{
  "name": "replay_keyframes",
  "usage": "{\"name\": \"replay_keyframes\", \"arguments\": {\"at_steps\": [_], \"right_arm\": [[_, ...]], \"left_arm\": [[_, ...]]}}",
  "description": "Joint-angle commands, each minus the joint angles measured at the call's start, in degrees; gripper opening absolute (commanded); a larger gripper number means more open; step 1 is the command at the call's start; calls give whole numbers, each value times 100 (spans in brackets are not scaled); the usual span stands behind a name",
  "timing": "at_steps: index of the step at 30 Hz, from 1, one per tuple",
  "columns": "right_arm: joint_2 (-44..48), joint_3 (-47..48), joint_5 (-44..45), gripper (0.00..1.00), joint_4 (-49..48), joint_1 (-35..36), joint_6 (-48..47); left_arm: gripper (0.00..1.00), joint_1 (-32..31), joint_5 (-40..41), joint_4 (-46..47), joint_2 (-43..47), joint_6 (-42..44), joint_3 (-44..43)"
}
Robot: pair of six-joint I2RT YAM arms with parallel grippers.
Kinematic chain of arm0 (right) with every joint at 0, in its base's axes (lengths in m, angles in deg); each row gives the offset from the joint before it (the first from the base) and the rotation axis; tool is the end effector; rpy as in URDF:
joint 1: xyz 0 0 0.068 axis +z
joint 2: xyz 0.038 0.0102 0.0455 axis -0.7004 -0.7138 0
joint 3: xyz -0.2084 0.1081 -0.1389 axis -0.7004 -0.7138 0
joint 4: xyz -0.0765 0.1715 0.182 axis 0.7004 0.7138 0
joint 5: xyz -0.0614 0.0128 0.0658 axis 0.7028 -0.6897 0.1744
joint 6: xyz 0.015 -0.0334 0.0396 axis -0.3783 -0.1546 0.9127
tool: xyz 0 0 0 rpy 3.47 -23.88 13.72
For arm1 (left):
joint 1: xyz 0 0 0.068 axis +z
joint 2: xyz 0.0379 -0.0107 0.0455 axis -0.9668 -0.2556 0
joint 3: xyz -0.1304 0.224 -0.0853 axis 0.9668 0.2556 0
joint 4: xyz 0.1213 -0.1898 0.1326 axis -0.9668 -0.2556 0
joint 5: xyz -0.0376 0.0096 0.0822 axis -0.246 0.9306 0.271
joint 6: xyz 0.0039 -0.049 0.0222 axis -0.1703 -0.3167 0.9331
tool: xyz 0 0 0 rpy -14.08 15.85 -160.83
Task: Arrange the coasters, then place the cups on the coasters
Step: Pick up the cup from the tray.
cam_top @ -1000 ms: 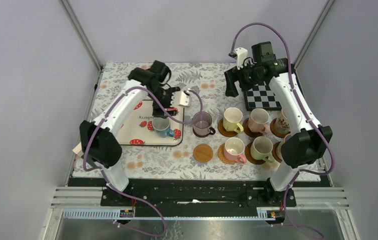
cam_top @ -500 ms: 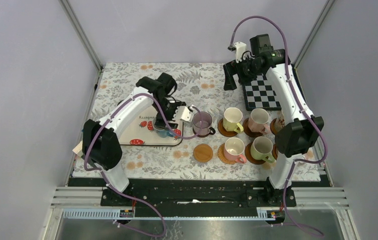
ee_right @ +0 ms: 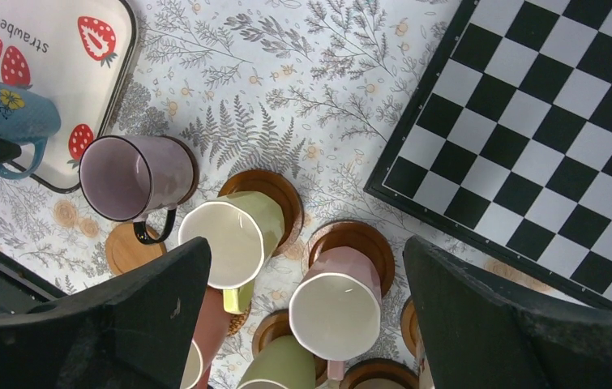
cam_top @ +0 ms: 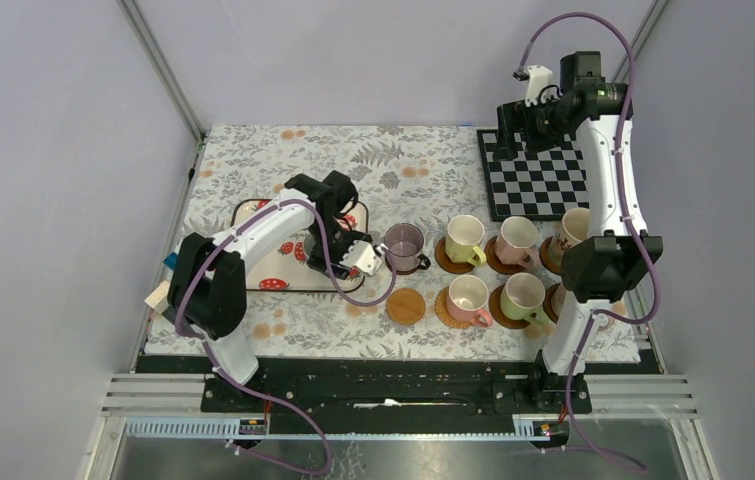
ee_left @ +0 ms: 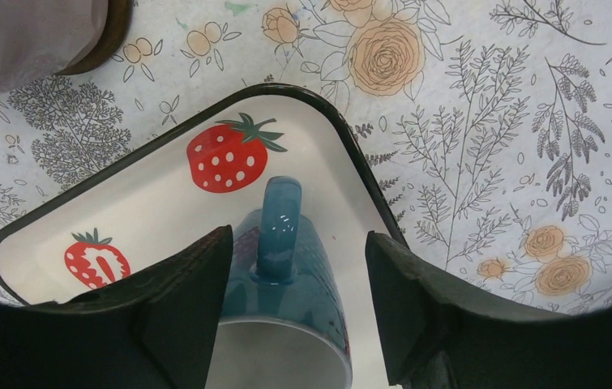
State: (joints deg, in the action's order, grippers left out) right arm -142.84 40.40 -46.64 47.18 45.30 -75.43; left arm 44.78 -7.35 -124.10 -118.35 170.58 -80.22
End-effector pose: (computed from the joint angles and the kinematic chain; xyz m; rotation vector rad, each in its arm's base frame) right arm 0.3991 0.0208 0.4102 -0.5825 2.2937 0.3750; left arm 0.2676 -0.1723 0.2388 2.5007 1.4530 -0.4553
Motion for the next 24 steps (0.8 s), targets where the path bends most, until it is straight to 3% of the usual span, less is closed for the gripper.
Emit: {"name": "replay_keyframes", "arguments": {"at_steps": [1, 17, 24], "right_arm": [[147, 282, -324, 96, 280, -48, -50], [236, 294, -610, 97, 207, -264, -63], [352, 199, -652, 97, 191, -392, -127]], "left_arm": [[60, -52, 55, 213, -121, 173, -206], [10, -522, 581, 143, -74, 217, -26], [0, -1292, 1042, -399, 284, 50, -274]]}}
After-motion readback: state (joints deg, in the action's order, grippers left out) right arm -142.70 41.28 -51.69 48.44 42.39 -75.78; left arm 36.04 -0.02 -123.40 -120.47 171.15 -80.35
